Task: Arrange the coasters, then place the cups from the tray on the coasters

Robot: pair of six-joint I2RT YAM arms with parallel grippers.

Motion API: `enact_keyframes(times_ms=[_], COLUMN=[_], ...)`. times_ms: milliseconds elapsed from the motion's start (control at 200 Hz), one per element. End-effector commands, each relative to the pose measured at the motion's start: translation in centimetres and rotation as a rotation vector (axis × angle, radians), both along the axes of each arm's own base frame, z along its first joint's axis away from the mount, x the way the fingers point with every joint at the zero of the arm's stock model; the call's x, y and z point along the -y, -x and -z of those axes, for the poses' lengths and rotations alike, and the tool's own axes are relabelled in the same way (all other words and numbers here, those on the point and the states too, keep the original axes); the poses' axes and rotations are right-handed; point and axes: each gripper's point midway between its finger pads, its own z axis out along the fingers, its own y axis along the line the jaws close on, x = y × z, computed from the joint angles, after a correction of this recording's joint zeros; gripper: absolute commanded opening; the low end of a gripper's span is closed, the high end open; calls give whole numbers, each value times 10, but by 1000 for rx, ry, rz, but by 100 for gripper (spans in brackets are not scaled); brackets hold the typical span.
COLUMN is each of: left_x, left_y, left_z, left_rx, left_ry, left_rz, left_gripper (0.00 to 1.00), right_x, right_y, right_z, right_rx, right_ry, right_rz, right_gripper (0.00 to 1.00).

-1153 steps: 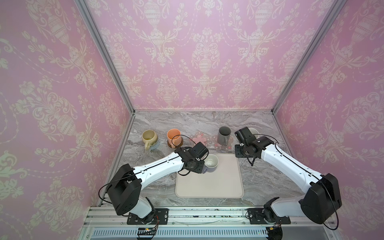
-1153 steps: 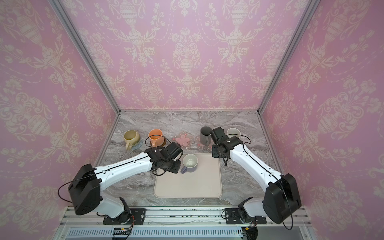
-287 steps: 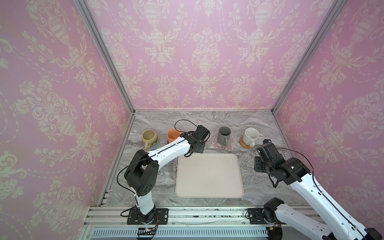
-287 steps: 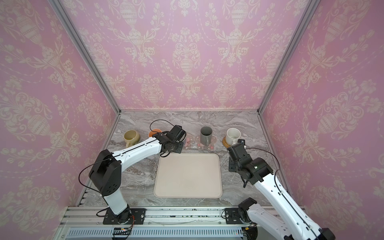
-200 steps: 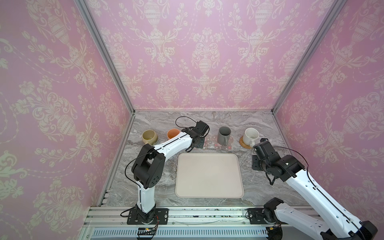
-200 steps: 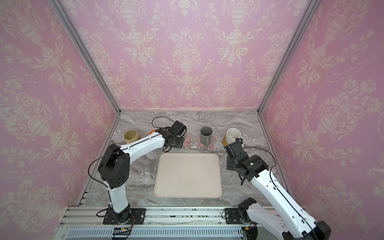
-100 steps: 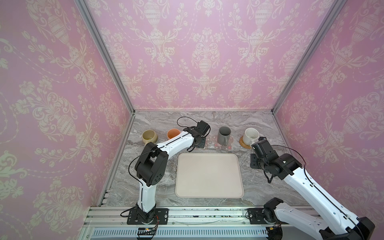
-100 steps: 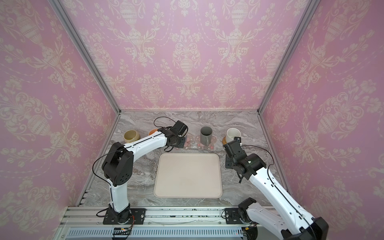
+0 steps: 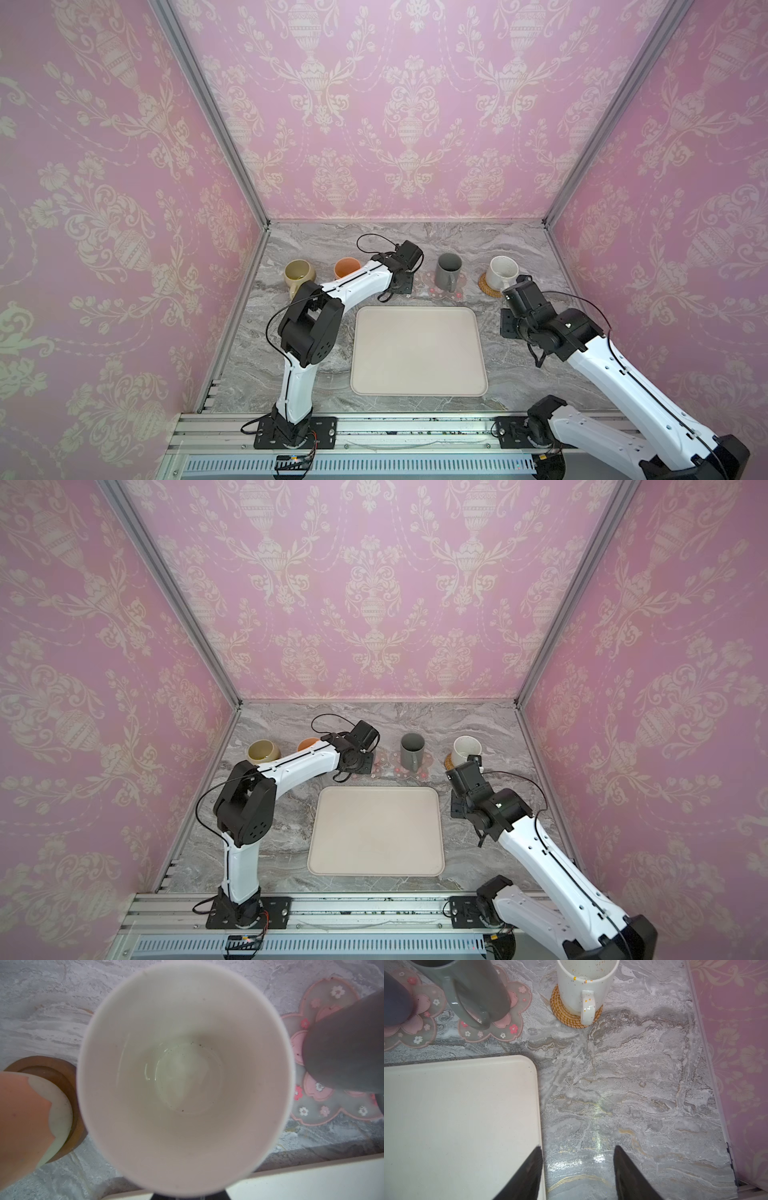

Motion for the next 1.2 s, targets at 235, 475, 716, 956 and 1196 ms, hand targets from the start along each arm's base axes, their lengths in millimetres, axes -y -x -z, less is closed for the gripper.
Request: enact_keyframes(times_ms=[235, 475, 716, 956, 1196], left_x=[10, 14, 15, 16, 17], left_y=[-16, -14, -13, -6, -3], left_z=[-19, -10, -3, 1, 5], left_rx=[54, 33, 18, 4, -12], left_ry=[54, 63, 62, 70, 81], left_rz=[-35, -33, -39, -36, -43], left_gripper=[0, 0, 0, 17, 27], right_x=[3, 4, 4, 3, 2], right_y=[0, 1, 2, 0, 1], right_z=[4, 8, 8, 8, 9], right_rx=[1, -6, -7, -7, -14], right_ry=[14, 16, 16, 12, 6], right_rz=[2, 1, 0, -2, -1], right_gripper=[57, 58, 58, 58, 58])
